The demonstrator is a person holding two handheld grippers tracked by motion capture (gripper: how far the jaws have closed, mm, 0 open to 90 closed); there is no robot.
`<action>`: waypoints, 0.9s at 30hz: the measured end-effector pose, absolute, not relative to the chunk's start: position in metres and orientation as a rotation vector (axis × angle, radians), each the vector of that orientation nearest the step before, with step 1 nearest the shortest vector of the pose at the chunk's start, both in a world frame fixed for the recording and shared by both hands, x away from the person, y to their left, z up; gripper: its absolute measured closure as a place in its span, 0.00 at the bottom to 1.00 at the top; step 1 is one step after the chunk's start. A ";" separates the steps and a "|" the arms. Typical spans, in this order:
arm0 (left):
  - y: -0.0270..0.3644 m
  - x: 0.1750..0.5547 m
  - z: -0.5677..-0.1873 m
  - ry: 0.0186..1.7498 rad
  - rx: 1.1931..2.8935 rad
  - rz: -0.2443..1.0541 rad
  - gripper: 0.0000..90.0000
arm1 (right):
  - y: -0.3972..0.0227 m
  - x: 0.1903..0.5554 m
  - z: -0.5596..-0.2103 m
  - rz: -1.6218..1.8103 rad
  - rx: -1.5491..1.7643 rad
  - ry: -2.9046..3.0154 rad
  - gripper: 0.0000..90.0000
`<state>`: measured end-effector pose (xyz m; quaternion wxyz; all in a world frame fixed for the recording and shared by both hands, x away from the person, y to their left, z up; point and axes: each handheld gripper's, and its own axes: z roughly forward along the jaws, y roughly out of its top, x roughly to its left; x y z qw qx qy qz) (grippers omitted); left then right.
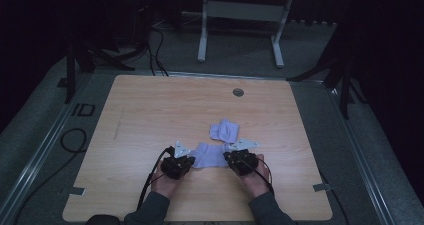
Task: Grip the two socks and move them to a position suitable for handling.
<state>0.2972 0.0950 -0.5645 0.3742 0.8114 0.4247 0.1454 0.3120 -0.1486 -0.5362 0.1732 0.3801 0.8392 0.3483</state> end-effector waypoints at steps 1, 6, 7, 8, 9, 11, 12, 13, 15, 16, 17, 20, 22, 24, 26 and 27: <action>0.095 0.297 -0.565 1.087 2.078 0.372 1.00 | -0.157 0.311 -0.538 0.981 1.111 2.369 0.97; 0.096 0.298 -0.565 1.085 2.078 0.367 1.00 | -0.177 0.308 -0.536 0.978 1.163 2.342 0.96; 0.096 0.298 -0.565 1.083 2.077 0.365 1.00 | -0.180 0.307 -0.534 0.979 1.172 2.330 0.96; 0.096 0.298 -0.565 1.082 2.077 0.361 1.00 | -0.183 0.307 -0.531 0.983 1.175 2.318 0.95; 0.096 0.298 -0.565 1.082 2.075 0.359 1.00 | -0.186 0.307 -0.529 0.988 1.180 2.304 0.95; 0.097 0.299 -0.565 1.079 2.077 0.358 1.00 | -0.191 0.309 -0.523 1.000 1.191 2.279 0.95; 0.096 0.299 -0.565 1.079 2.077 0.358 1.00 | -0.193 0.310 -0.521 1.004 1.190 2.274 0.95; 0.096 0.299 -0.565 1.079 2.077 0.358 1.00 | -0.194 0.311 -0.520 1.001 1.191 2.271 0.95; 0.097 0.299 -0.565 1.078 2.078 0.357 1.00 | -0.193 0.315 -0.518 0.992 1.183 2.272 0.95; 0.097 0.299 -0.565 1.077 2.078 0.357 1.00 | -0.192 0.318 -0.517 0.990 1.175 2.273 0.95; 0.097 0.299 -0.565 1.077 2.078 0.357 1.00 | -0.192 0.318 -0.517 0.990 1.175 2.273 0.95; 0.096 0.299 -0.565 1.076 2.076 0.357 1.00 | -0.182 0.328 -0.515 0.979 1.137 2.290 0.95; 0.097 0.299 -0.565 1.073 2.080 0.356 1.00 | -0.175 0.334 -0.514 0.971 1.117 2.302 0.95; 0.097 0.299 -0.565 1.071 2.081 0.357 1.00 | -0.168 0.341 -0.513 0.969 1.101 2.321 0.95; 0.097 0.299 -0.565 1.071 2.079 0.361 1.00 | -0.162 0.348 -0.512 0.966 1.091 2.331 0.95; 0.097 0.299 -0.565 1.070 2.080 0.361 1.00 | -0.158 0.351 -0.511 0.963 1.082 2.336 0.94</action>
